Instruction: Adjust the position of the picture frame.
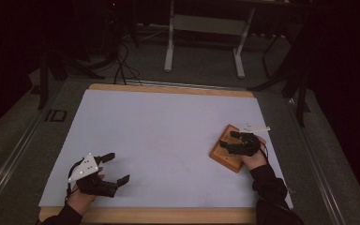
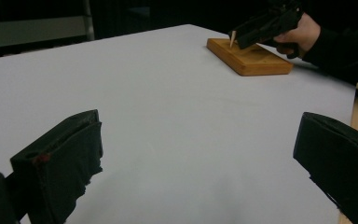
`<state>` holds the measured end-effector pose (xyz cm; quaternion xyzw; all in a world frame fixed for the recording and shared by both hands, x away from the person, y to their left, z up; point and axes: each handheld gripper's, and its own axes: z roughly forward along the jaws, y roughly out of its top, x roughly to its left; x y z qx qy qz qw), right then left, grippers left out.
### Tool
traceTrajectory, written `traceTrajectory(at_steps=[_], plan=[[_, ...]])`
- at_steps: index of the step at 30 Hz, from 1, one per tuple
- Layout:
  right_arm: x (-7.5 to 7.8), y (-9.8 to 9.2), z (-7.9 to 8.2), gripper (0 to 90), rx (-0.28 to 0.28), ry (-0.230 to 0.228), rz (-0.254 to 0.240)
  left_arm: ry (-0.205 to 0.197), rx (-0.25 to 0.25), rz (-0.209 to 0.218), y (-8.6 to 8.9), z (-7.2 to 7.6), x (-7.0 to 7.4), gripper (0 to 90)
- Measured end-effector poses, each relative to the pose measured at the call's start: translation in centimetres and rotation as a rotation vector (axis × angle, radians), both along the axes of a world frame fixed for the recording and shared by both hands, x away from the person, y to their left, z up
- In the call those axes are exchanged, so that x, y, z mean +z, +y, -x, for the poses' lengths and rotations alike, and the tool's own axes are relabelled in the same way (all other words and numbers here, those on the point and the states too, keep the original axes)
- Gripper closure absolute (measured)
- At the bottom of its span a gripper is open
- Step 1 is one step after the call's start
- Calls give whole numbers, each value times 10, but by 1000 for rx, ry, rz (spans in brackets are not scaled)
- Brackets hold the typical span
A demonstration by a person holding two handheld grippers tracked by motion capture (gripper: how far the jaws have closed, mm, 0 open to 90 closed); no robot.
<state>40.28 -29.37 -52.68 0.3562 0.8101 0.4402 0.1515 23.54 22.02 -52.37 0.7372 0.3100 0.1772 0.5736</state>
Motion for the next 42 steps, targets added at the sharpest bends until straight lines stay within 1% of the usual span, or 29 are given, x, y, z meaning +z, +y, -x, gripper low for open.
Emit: traceTrajectory(at_steps=[2, 3, 4, 5, 6, 7, 9, 10, 11, 12, 13, 14, 15, 16, 17, 19, 22, 23, 25, 27, 30, 33, 35, 37, 41, 42], plan=[[-1, 2, -1, 310, -1, -1, 24, 0, 1, -1, 0, 0, 0, 15], [-1, 2, -1, 310, -1, -1, 24, 0, 1, -1, 0, 0, 0, 15], [-2, 2, -3, 402, -9, 0, 28, 0, 0, 1, 0, 0, 0, 15], [-2, 2, -4, 437, -11, 1, 26, 0, 0, 1, 0, 0, 0, 15], [-2, 2, -4, 437, -11, 1, 26, 0, 1, 0, 0, 0, 0, 15], [-2, 2, -5, 502, -14, 2, 32, 0, 0, 1, 1, 0, 0, 15], [-2, 2, -6, 514, -18, 0, 31, 2, 0, 0, 0, 0, 0, 15], [-3, 3, -7, 588, -18, 11, 40, 3, -1, -1, 0, 0, 0, 15], [-3, 3, -8, 610, -19, 9, 43, 3, -1, -1, 0, 0, 0, 15], [-3, 3, -9, 650, -15, 10, 38, 3, -1, -1, 0, 0, 0, 15], [-3, 3, -9, 650, -15, 10, 38, 2, -1, 0, 0, 0, 0, 15], [-3, 4, -9, 670, -19, 7, 43, 2, -1, 0, 0, 0, 0, 15], [-3, 4, -9, 698, -19, 7, 43, 2, -1, -1, 0, 0, 0, 15], [-4, 3, -9, 753, -26, 9, 34, 2, -1, -1, 0, 0, 0, 15], [-4, 3, -9, 753, -26, 9, 34, 2, -1, 0, 1, 0, 0, 15], [-5, 3, -9, 819, -18, 2, 30, 2, -1, -1, 1, 0, 0, 15], [-5, 5, -7, 838, -20, -1, 31, 5, -2, -4, 0, 0, -1, 15], [-6, 4, -7, 843, -23, 3, 17, 5, -2, -3, 0, 0, -1, 15], [-6, 4, -7, 844, -23, 5, 12, 4, -1, -4, 0, 0, -1, 15], [-5, 5, -7, 846, -28, 6, 22, 6, -2, -3, 0, 0, -1, 15], [-4, 4, -7, 847, -28, 12, 16, 5, 1, -2, 1, -1, -1, 15], [-3, 3, -6, 848, -31, 7, 11, 5, 0, -3, 0, -1, -1, 15], [0, 1, -4, 848, -36, 4, -7, 4, 0, -4, 0, -1, -1, 15], [1, 0, -4, 848, -37, 3, -9, 5, 1, -3, 0, -1, -1, 15], [5, -6, 0, 849, -43, -3, -44, 4, 1, -1, 0, -1, -1, 15], [5, -6, 0, 849, -43, -3, -44, 4, 1, -1, 0, -1, -1, 15]])
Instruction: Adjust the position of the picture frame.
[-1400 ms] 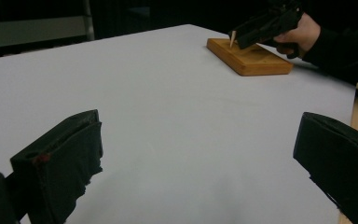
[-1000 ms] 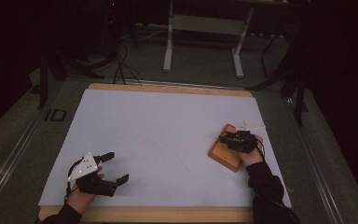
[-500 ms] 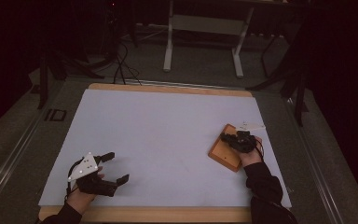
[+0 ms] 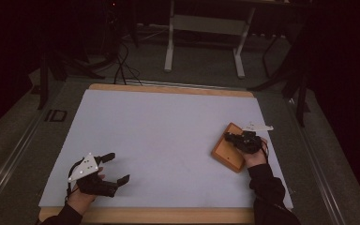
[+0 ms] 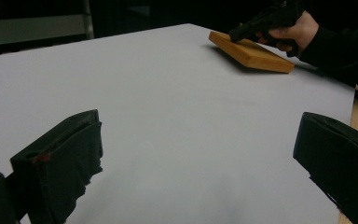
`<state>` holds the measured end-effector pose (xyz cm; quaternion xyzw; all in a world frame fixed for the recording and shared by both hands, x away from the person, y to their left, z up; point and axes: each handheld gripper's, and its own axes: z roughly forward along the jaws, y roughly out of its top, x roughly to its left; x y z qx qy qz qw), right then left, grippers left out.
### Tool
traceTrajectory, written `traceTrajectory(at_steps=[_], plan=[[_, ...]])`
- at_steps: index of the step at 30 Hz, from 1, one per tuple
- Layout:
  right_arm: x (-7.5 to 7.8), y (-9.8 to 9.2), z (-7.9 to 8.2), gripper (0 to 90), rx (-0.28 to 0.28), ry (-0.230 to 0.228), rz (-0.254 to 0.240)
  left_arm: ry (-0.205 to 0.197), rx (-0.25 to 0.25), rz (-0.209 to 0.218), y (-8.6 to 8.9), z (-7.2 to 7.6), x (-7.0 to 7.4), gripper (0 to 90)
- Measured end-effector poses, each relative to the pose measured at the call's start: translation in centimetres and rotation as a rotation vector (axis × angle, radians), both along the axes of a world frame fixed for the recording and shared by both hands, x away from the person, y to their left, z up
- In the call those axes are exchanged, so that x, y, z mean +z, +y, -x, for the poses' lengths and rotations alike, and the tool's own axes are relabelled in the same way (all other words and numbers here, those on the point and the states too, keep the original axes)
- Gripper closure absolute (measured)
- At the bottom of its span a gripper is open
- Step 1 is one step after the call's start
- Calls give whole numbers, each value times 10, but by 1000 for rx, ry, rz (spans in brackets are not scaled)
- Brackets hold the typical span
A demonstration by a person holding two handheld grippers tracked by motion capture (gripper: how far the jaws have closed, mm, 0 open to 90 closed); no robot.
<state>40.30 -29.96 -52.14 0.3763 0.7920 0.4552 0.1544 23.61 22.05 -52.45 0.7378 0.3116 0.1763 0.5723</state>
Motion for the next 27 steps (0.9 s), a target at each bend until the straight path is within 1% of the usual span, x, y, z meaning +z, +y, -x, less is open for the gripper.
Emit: traceTrajectory(at_steps=[4, 5, 9, 11, 15, 18, 19, 21, 22, 25, 27], plan=[[5, -3, 3, 849, -3, -9, -6, 3, -2, 1, 0, 0, 0, 15], [7, -5, 4, 849, -2, -9, -19, 3, -1, 2, 0, 0, 0, 15], [12, -7, 5, 850, -4, -19, -27, 2, 0, 0, 0, 0, 0, 15], [15, -7, 6, 850, -1, -22, -42, 3, 0, 1, 0, 0, 0, 15], [20, -6, 8, 849, 3, -34, -48, 2, 1, 0, 0, 0, 0, 15], [27, 0, 10, 850, 17, -51, -59, 3, 1, 0, 0, 0, 0, 15], [27, 0, 10, 850, 17, -51, -59, 3, 0, 1, -1, 0, 0, 15], [31, 7, 11, 850, 36, -62, -59, 1, -1, -2, -1, 0, 0, 15], [31, 7, 11, 850, 36, -62, -59, 1, -1, -2, -1, 0, 0, 15], [37, 16, 12, 850, 62, -71, -71, -2, 0, 0, 0, 0, 0, 15], [38, 18, 13, 850, 68, -71, -73, -1, 1, 0, 0, 0, 1, 15]])
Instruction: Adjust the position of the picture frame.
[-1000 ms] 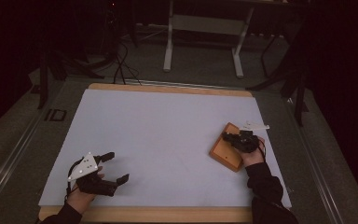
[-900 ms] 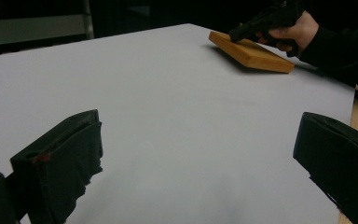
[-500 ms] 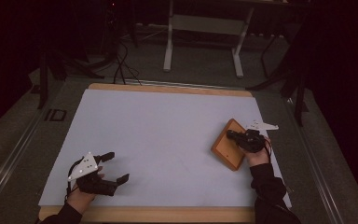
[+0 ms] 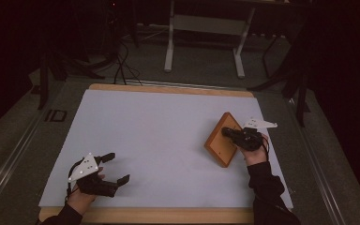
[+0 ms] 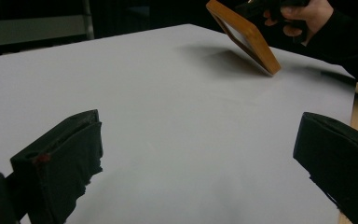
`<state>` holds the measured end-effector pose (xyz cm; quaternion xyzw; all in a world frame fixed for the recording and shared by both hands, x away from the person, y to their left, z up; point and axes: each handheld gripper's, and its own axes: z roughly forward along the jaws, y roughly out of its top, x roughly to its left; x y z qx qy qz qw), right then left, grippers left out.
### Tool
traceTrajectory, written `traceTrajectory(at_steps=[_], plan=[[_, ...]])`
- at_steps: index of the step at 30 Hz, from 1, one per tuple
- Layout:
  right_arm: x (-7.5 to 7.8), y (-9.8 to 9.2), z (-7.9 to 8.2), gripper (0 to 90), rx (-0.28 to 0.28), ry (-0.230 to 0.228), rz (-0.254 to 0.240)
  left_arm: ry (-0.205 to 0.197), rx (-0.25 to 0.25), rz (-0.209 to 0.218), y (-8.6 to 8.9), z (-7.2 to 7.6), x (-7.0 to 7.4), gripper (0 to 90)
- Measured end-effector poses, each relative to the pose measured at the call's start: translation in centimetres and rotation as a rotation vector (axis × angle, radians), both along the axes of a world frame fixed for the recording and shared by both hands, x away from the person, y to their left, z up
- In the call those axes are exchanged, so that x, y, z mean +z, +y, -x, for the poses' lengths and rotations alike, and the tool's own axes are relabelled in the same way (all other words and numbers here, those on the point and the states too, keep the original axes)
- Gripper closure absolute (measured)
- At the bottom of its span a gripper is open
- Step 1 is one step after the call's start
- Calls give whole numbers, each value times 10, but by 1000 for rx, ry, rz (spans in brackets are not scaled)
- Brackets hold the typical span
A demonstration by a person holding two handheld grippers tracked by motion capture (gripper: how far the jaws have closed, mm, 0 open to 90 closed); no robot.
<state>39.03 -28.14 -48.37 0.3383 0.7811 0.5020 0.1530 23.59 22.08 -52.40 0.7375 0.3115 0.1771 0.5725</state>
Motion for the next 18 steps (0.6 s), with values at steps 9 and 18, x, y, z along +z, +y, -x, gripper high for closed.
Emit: traceTrajectory(at_steps=[9, 18], plan=[[16, 31, 6, 850, 70, -30, -29, -3, -1, 3, 0, 0, 0, 15], [21, 61, 15, 850, 118, -36, -46, -6, -5, 1, 0, 1, 1, 15]])
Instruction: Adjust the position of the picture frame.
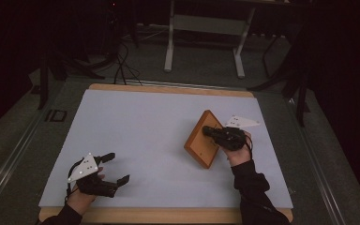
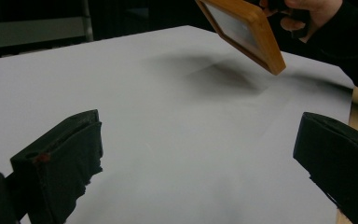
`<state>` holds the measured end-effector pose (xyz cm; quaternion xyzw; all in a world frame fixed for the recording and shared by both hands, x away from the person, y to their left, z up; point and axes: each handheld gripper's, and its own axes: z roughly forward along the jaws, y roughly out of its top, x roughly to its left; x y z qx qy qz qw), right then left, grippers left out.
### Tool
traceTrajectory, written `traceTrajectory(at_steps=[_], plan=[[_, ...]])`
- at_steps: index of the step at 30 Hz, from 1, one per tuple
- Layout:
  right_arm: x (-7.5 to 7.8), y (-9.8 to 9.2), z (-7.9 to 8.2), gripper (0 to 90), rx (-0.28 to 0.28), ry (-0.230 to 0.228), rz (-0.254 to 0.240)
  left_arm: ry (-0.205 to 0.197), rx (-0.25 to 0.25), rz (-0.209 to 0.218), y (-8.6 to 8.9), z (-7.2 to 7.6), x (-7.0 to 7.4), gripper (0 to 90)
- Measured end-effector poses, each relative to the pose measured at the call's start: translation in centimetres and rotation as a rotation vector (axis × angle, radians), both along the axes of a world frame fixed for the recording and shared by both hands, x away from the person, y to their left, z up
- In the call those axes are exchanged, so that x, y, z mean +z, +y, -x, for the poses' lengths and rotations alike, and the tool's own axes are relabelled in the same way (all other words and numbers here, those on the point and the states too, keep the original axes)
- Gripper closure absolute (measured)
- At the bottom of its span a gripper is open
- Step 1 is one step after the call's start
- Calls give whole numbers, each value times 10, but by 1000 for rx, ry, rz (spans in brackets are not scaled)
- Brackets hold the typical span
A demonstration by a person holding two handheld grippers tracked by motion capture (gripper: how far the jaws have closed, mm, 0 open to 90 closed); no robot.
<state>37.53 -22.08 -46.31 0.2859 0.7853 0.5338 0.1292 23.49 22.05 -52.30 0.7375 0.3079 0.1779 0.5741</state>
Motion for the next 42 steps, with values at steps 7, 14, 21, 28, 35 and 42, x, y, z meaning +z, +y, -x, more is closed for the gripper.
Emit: traceTrajectory(at_steps=[7, 14, 21, 28, 35, 42], plan=[[-4, 24, 7, 850, 27, 9, 7, -1, 1, 3, 0, 0, 0, 15], [-13, 36, 9, 850, 36, 30, -3, -1, -3, 2, 0, 0, 0, 15], [-29, 47, 4, 849, 44, 63, 14, 0, -5, 3, 0, 0, 0, 15], [-37, 56, -2, 849, 31, 79, 18, 0, -7, 1, 0, 0, 0, 15], [-43, 68, -9, 849, 27, 85, 38, -1, -10, -3, 0, 1, 0, 15], [-51, 84, -14, 848, 14, 85, 82, 0, -12, -5, 1, 1, 0, 15]])
